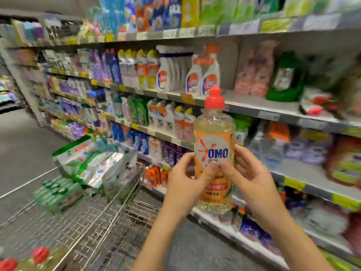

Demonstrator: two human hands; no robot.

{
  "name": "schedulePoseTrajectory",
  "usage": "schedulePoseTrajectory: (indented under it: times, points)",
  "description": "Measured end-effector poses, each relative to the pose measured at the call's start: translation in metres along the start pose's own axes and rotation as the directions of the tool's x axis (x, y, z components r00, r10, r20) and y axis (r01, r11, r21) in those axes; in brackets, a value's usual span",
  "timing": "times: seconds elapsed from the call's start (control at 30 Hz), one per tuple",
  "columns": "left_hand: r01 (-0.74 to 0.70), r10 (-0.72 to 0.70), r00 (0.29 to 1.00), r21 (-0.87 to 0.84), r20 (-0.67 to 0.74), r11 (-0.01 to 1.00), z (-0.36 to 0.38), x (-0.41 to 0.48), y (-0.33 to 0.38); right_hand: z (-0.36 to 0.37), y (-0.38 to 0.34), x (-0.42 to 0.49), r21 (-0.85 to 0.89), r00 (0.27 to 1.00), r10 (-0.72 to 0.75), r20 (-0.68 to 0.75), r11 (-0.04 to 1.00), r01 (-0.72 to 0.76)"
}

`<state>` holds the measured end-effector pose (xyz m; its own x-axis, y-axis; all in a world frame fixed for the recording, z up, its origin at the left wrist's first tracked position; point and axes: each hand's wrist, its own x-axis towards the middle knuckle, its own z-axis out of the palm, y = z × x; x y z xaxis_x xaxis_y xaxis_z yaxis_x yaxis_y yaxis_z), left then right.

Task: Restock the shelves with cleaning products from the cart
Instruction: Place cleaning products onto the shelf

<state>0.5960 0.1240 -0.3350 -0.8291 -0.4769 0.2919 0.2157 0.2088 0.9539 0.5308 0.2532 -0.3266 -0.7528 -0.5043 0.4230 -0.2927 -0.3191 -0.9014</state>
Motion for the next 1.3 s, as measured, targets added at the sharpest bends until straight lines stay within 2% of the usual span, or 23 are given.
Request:
schedulePoseTrajectory:
  times: [0.27, 0.43, 0.53, 0.87, 1.07, 1.3]
  points:
    - [-0.019, 0.046, 0.968, -0.108, 0.247, 0.994, 0.173, 0.001, 0.022, -0.160, -0.050, -0.042, -0.080, 0.976, -0.018, -0.219, 0.997, 0.000]
    - [0.014, 0.038, 0.928, -0.137, 0.371, 0.990, 0.273, -0.003, 0.034, -0.254, -0.075, -0.061, -0.153, 0.958, -0.022, -0.285, 0.988, -0.023]
    - [0.019, 0.046, 0.917, -0.160, 0.396, 0.987, 0.318, 0.000, 0.039, -0.297, -0.082, -0.064, -0.187, 0.951, -0.038, -0.308, 0.982, -0.021]
    - [-0.071, 0.107, 0.870, -0.092, 0.481, 0.993, 0.410, 0.066, 0.028, -0.387, -0.062, -0.018, -0.180, 0.901, -0.089, -0.425, 0.984, 0.012]
    - [-0.171, 0.210, 0.858, -0.125, 0.468, 0.977, 0.457, 0.151, 0.020, -0.437, -0.040, 0.054, -0.204, 0.872, -0.130, -0.471, 0.978, 0.036]
    - [-0.319, 0.294, 0.807, -0.041, 0.512, 0.947, 0.500, 0.252, 0.011, -0.480, -0.020, 0.136, -0.265, 0.823, -0.195, -0.534, 0.963, 0.056]
